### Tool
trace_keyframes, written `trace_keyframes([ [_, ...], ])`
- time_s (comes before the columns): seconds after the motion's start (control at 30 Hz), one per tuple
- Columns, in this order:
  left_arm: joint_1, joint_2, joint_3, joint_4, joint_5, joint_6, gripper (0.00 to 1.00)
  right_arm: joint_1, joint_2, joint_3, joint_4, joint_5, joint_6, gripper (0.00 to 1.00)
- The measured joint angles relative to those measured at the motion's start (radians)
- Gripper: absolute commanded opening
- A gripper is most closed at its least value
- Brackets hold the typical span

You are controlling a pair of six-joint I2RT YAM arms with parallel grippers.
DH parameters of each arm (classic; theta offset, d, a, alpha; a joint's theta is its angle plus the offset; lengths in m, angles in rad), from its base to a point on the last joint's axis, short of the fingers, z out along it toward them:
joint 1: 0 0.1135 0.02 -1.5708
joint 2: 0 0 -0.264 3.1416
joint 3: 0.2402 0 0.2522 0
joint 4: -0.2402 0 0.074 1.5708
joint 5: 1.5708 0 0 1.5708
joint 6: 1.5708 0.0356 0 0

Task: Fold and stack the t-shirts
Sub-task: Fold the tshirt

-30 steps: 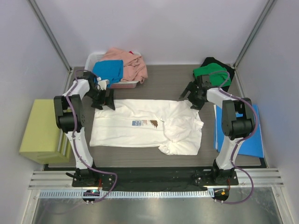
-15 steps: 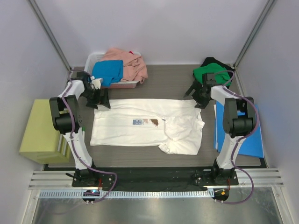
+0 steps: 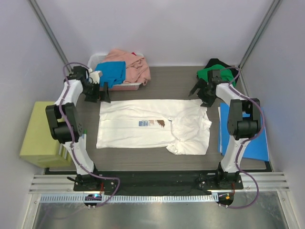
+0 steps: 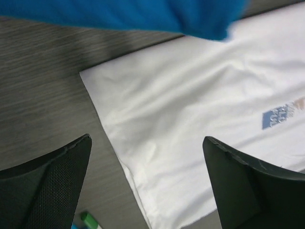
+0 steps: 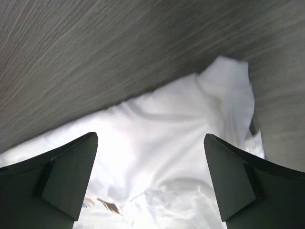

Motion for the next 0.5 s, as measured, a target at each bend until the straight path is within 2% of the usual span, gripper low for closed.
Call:
trace_keyframes([
  [0.13, -0.029, -0.196, -0.039, -0.042, 0.016, 0.038, 1.0, 0.025, -0.177, -0.098, -0.032, 0.024, -0.007, 1.0],
  [0.23, -0.057, -0.346, -0.097, -0.108, 0.028, 0.125, 1.0, 0.049, -0.43, -0.208, -0.089, 0.034, -0.015, 1.0],
  [0.37, -0.075, -0.473, -0.29, -0.192, -0.006, 0.273, 1.0, 0.135, -0.737, -0.319, -0.182, 0.055, -0.017, 1.0],
  [0.5, -0.071, -0.52, -0.53, -0.245, -0.094, 0.377, 1.0, 0.294, -0.908, -0.443, -0.328, 0.053, 0.019, 1.0],
])
